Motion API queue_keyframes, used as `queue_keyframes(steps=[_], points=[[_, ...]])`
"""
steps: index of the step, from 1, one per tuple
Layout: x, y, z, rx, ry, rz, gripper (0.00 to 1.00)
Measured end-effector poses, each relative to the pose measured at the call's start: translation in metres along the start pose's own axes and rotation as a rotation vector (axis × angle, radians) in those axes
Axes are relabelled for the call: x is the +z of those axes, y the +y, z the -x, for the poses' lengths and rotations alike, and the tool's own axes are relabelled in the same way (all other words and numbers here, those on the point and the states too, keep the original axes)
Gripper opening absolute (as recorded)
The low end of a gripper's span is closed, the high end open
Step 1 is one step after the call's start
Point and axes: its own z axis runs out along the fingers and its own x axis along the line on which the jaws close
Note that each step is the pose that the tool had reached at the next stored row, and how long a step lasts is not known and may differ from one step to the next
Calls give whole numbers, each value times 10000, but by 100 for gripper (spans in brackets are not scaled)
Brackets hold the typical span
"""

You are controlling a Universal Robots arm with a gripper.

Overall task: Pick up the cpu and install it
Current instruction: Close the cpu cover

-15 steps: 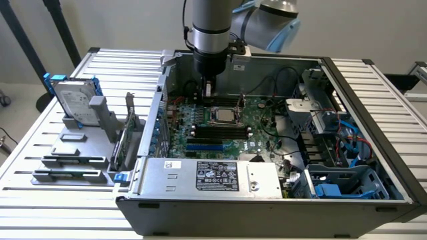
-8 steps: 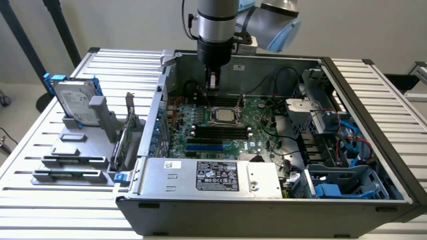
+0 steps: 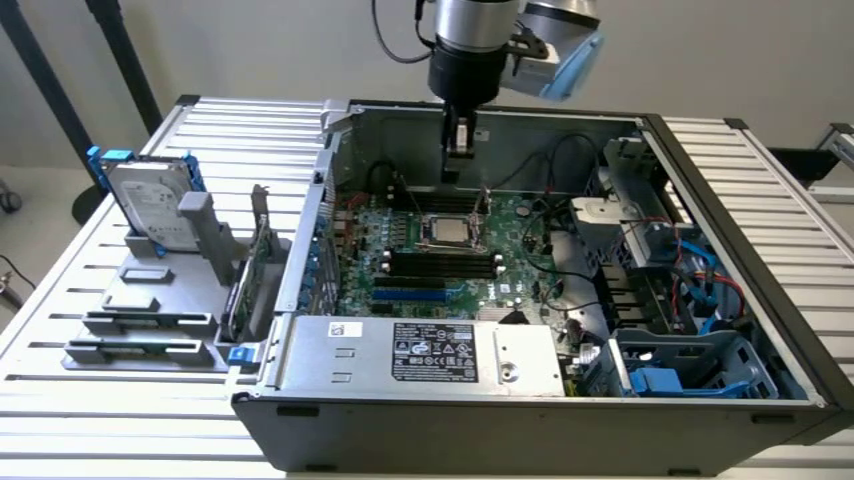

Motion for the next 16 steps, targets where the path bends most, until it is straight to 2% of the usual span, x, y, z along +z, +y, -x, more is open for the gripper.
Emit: queue_keyframes(steps=[2, 6, 9, 13, 14, 16], points=[[-51, 92, 11, 1, 1, -42, 11], [-59, 274, 25, 5, -1, -102, 11], [-48, 410, 28, 4, 0, -111, 11], [17, 588, 30, 5, 0, -110, 11], [36, 621, 30, 3, -1, -110, 11], [72, 636, 31, 4, 0, -110, 11]])
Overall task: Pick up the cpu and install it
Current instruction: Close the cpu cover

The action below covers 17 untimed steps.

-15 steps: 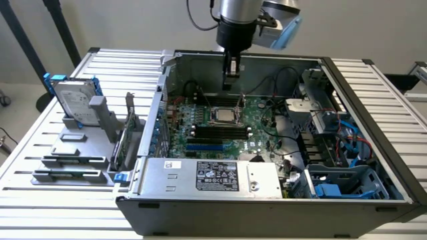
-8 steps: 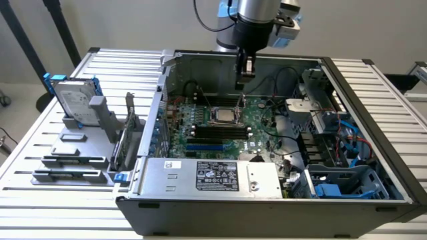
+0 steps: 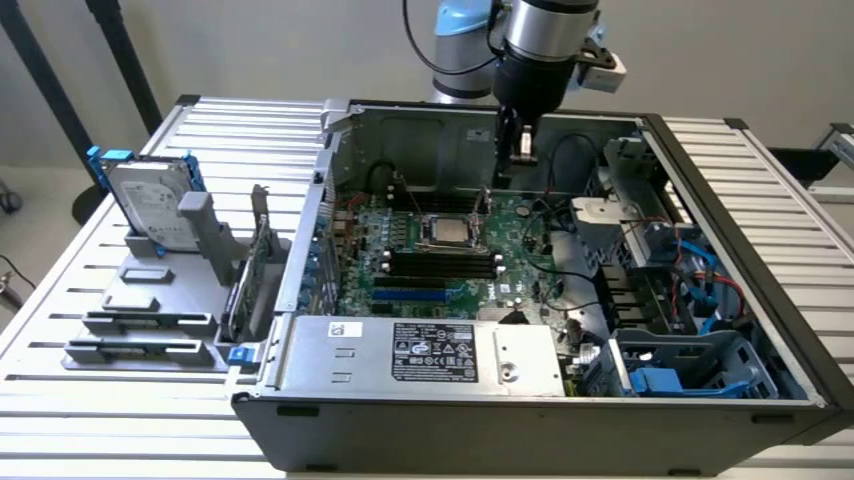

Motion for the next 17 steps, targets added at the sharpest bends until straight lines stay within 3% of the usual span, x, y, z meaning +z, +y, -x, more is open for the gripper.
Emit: queue_keyframes(steps=[11, 15, 17], points=[[198, 54, -4, 0, 12, 1, 11], [249, 85, -28, -4, 114, -1, 11], [266, 85, -31, -3, 127, -25, 11]])
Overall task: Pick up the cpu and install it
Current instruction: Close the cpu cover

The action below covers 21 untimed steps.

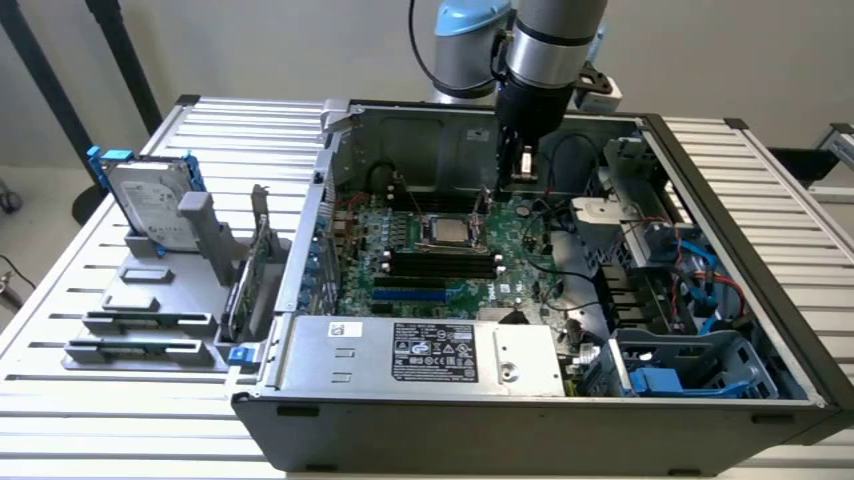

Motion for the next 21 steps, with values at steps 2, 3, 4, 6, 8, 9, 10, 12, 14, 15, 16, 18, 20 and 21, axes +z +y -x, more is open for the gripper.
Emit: queue_keyframes(steps=[2, 3, 4, 6, 8, 9, 10, 12, 14, 15, 16, 18, 20, 21], points=[[11, -3, 1, 12, 0, -99, 11], [14, -4, 1, 26, -1, -203, 11], [15, -6, 1, 40, -2, -328, 11], [16, -9, 1, 74, -3, -650, 11], [16, -17, 1, 104, 0, -1015, 11], [16, -24, 2, 113, 2, -1187, 11], [17, -35, 3, 120, 4, -1339, 11], [18, -70, 8, 133, 3, -1579, 11], [22, -115, 15, 140, 3, -1750, 11], [24, -140, 22, 143, 3, -1816, 11], [30, -166, 28, 146, 4, -1872, 11], [43, -218, 37, 152, 3, -1977, 11], [55, -264, 46, 157, 1, -2098, 11], [60, -283, 50, 160, 0, -2156, 11]])
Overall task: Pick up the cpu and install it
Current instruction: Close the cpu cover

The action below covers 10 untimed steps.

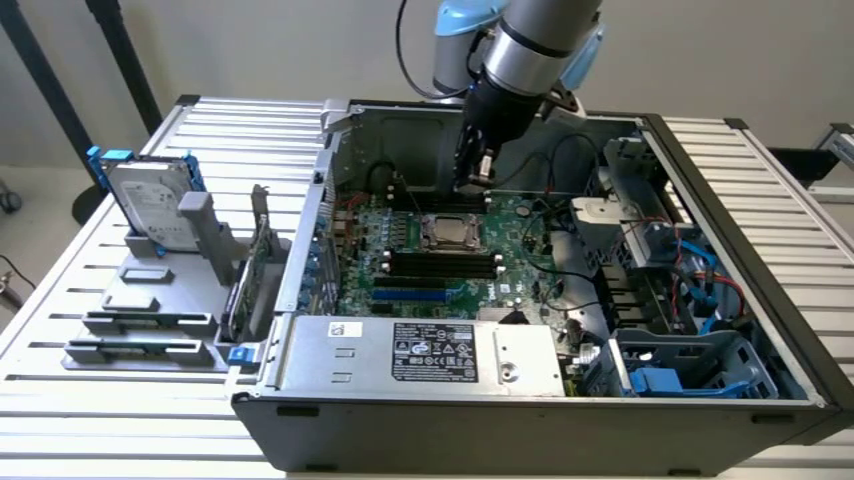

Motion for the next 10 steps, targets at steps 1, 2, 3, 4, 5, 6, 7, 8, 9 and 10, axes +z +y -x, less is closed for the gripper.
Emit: queue_keyframes(steps=[1, 2, 3, 4, 5, 6, 7, 8, 9, 10], points=[[9, -17, 5, 3, -1, -56, 11], [19, -32, 10, 6, -2, -107, 11], [29, -47, 14, 8, -2, -157, 11], [39, -61, 18, 11, -3, -207, 11], [50, -77, 21, 13, -3, -259, 11], [61, -96, 24, 15, -4, -308, 11], [74, -119, 26, 17, -5, -353, 11], [88, -148, 28, 19, -4, -394, 11], [101, -180, 31, 22, -6, -434, 11], [115, -212, 33, 23, -7, -474, 11]])
